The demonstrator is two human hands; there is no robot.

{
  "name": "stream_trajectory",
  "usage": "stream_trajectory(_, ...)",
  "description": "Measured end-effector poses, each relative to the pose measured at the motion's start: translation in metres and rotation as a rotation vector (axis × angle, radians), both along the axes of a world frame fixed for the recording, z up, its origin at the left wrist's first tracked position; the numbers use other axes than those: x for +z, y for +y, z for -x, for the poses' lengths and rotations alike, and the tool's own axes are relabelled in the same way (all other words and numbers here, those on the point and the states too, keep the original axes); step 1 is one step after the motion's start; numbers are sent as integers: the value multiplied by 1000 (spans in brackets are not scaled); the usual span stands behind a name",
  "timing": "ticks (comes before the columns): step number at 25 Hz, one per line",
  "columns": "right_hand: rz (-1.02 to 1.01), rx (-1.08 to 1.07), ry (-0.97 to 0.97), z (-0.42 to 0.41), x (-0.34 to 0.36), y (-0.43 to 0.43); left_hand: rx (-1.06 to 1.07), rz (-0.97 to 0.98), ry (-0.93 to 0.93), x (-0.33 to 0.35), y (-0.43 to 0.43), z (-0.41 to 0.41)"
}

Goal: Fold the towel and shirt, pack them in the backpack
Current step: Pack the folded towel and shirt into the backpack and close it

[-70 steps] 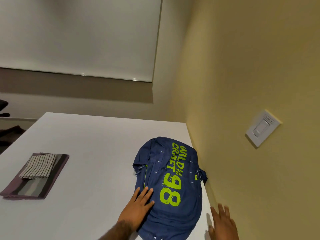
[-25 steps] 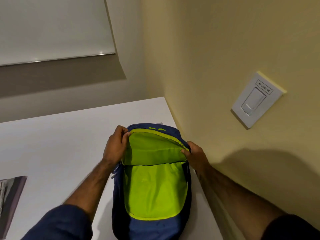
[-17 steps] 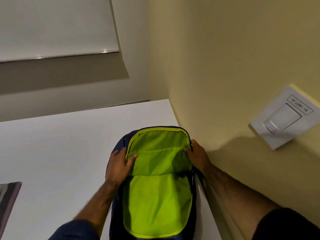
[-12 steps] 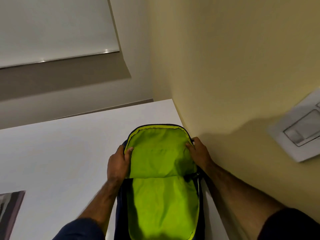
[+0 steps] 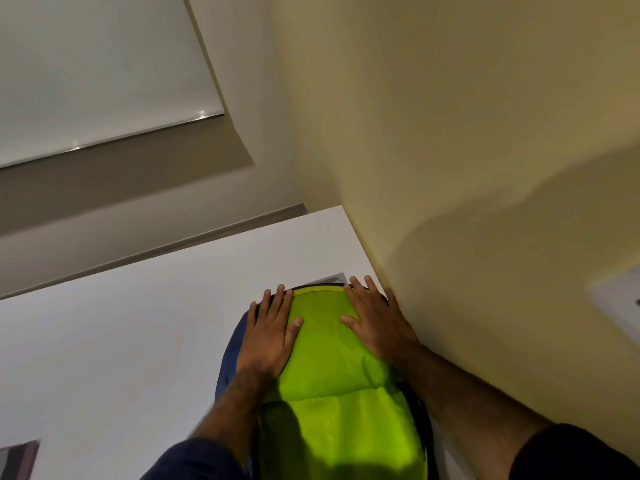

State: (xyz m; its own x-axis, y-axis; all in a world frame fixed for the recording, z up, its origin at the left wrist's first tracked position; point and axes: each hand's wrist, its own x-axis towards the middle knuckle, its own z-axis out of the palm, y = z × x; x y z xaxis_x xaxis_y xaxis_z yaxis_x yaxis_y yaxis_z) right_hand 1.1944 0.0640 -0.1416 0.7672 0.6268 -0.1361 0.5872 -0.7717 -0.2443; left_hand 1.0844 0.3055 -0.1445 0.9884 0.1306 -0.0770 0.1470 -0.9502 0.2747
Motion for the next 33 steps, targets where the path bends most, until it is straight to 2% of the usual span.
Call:
stream_trajectory(2,-5,-4,76,-4,-9,2,-10,-12,26,-8,3,-1)
stream_trajectory(10,-33,-41,85,-6,-25,5,-21,29,94,-12,5,-7)
stream_trajectory(12,-28,-58,62,-4,-18,4,-11,27,101,0,3,-5)
stream_trajectory(16,-50,-93,-78,12,7,4,57,-20,3,25,-13,14)
stream_trajectory(21,-43,-67,-177,42,45,5,135,-96,-16,52,-17,62)
stream_trajectory(26,-64,-42,-136,95,69,25,226,-133,-28,77,-9,130)
stream_trajectory(33,-65,180,-116,202,93,100,488,-223,15,118,29,260)
